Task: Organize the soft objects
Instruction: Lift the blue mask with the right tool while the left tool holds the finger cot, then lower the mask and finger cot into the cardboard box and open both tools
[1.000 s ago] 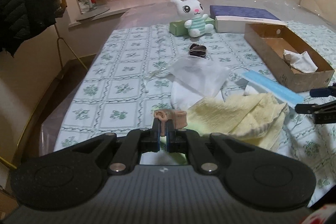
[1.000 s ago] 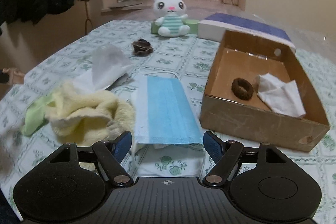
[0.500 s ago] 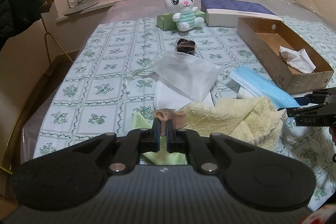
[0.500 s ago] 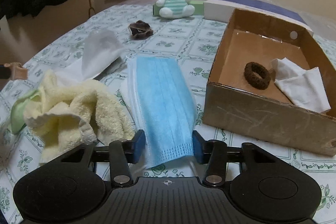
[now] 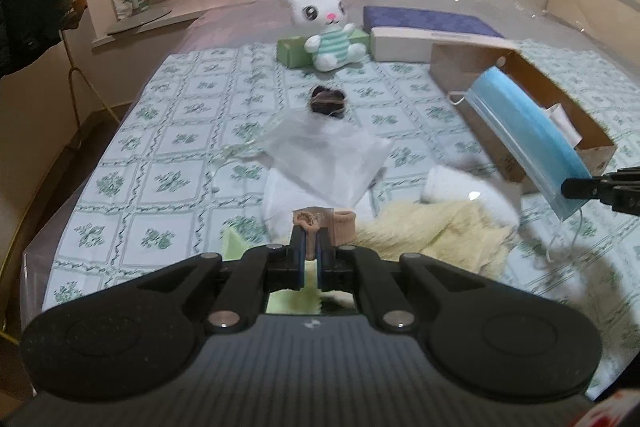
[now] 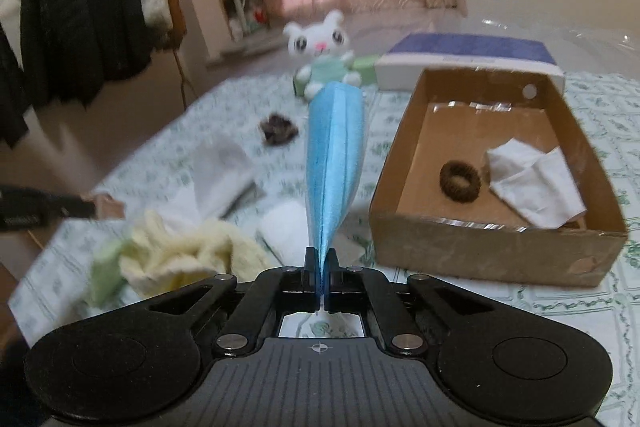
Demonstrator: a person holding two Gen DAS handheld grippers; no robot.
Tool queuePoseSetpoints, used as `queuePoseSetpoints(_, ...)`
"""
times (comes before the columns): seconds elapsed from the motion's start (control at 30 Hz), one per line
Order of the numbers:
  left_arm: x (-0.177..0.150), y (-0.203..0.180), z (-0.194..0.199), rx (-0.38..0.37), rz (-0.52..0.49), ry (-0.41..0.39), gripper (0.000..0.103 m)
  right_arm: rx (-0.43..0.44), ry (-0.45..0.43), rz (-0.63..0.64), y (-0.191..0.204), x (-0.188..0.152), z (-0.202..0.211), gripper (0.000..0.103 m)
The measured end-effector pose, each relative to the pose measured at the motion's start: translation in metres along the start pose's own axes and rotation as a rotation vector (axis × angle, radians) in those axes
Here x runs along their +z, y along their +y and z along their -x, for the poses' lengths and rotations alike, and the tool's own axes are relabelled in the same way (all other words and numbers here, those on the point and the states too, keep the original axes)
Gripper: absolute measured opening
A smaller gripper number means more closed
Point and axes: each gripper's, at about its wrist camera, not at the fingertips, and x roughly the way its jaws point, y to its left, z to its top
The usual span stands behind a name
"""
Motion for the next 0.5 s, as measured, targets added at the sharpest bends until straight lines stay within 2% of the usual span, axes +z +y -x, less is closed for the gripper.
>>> queuePoseSetpoints(0.27, 0.036, -0.032, 0.002, -0.083, -0.013, -0.064, 0.005, 0.008, -0.085, -0.102, -0.023, 0.034, 0.038, 0.002)
queuePoseSetpoints(0.5, 0.092, -0.080, -0.022, -0.186, -0.038, -0.112, 0.005, -0.051, -0.125, -0.170, -0.061, 0.069, 0.046, 0.002)
